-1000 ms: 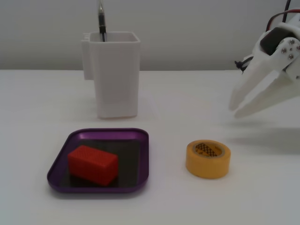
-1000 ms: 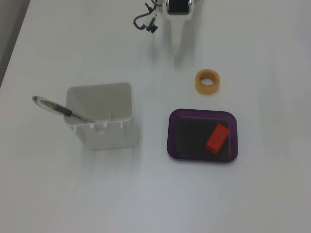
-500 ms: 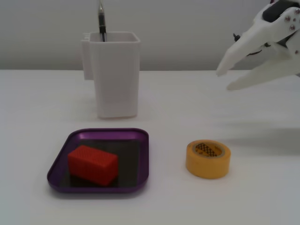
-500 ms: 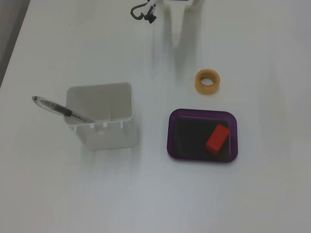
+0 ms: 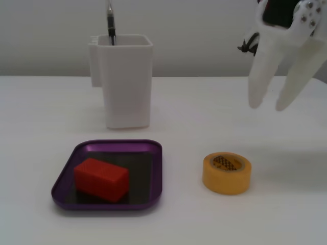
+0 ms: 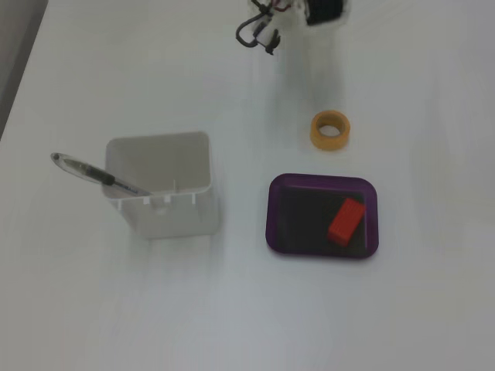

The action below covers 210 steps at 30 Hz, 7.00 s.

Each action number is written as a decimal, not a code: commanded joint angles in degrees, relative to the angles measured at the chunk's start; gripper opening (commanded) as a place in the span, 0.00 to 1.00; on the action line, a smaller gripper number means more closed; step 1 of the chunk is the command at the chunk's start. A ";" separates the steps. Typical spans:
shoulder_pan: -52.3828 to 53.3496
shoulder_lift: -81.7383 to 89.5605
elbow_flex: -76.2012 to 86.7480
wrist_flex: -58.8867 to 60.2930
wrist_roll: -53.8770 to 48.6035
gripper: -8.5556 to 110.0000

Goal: Grab up the yellow tape and put it in the box.

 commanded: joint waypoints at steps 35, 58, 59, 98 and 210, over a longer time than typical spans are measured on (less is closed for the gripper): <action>-1.76 -21.01 -2.64 -14.06 1.76 0.18; -6.24 -31.11 -1.05 -18.72 3.43 0.07; -6.15 -30.23 -1.23 -18.72 3.34 0.07; 5.62 -57.04 -48.78 -14.06 7.21 0.07; 5.98 73.21 58.10 -11.43 20.39 0.07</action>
